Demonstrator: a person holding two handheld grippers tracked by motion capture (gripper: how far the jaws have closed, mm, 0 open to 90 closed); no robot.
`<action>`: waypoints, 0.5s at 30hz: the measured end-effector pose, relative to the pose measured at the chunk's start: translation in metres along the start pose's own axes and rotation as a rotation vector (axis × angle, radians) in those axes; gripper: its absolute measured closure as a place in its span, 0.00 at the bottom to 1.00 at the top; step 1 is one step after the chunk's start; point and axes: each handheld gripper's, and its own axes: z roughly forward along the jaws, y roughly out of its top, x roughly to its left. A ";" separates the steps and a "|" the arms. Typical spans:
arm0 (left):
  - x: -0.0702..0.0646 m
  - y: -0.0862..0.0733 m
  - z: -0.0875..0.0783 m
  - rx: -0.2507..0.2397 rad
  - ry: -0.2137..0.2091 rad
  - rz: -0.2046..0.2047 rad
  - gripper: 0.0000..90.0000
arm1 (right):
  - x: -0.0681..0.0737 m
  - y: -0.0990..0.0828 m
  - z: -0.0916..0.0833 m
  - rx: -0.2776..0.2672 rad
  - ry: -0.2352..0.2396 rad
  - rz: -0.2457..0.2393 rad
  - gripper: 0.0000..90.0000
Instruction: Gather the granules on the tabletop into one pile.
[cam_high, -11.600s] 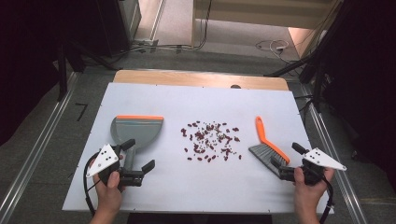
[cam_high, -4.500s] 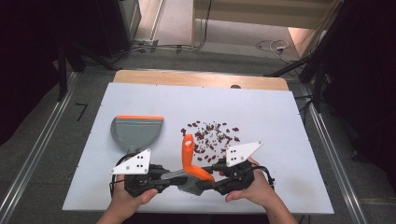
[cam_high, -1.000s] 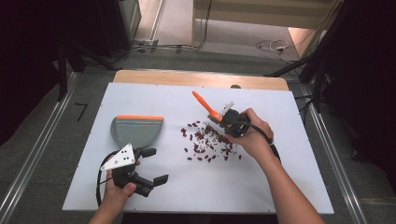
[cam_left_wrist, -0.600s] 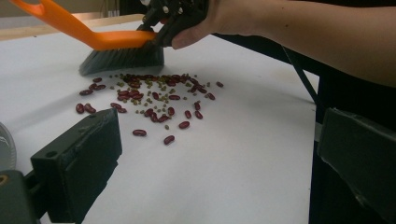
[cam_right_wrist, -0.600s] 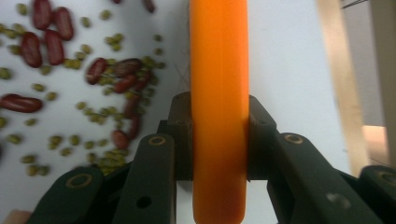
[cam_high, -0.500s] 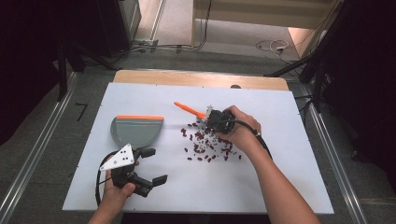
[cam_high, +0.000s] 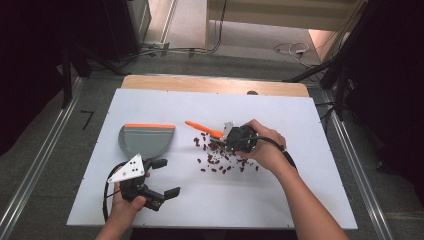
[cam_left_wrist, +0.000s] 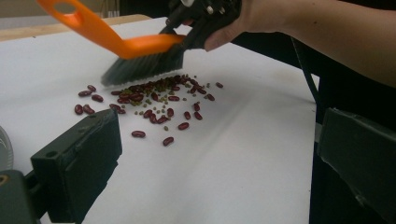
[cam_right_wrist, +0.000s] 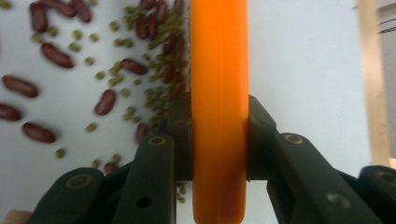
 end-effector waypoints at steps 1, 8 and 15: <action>0.000 0.000 0.000 0.002 0.000 0.001 0.01 | -0.003 0.001 0.000 -0.014 -0.008 0.010 0.76; 0.000 0.000 0.000 0.001 0.001 0.002 0.01 | -0.014 0.019 0.015 -0.027 -0.050 -0.011 0.76; 0.001 -0.001 -0.002 -0.004 0.000 -0.001 0.01 | -0.009 0.033 0.029 -0.010 -0.040 -0.044 0.76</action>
